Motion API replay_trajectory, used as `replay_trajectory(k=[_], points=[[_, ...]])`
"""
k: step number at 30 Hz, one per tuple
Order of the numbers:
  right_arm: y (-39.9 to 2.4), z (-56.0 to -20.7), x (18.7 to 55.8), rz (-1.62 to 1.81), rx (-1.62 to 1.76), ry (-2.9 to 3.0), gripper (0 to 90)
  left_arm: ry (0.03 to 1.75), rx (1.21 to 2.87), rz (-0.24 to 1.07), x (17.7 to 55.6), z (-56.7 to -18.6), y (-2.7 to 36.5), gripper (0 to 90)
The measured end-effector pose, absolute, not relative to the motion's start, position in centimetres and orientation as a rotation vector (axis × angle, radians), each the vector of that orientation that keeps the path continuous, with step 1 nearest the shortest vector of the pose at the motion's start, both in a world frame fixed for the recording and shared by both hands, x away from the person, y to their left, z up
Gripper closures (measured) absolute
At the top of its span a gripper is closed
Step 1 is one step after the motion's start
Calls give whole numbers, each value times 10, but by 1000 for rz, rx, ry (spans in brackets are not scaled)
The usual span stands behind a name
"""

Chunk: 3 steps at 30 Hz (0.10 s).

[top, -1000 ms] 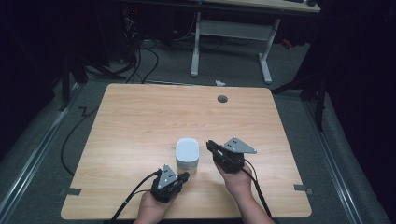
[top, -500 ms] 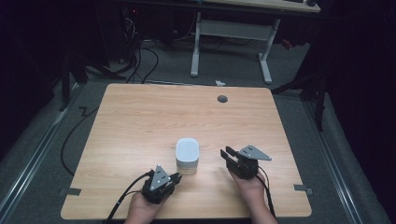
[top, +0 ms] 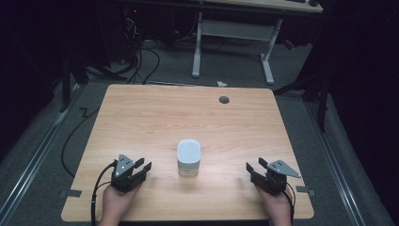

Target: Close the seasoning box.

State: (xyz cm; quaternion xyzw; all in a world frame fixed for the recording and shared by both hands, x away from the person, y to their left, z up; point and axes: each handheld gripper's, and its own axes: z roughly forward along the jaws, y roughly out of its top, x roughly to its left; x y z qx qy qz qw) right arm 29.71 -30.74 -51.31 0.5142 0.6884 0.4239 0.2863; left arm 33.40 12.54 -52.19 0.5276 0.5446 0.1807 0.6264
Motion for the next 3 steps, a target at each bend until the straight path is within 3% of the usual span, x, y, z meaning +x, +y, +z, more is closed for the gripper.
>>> replay_trajectory(k=[3], points=[[-311, -512, 297, 1128, 1388, 1835, 387, 1244, 1219, 415, 332, -522, 126, 626]])
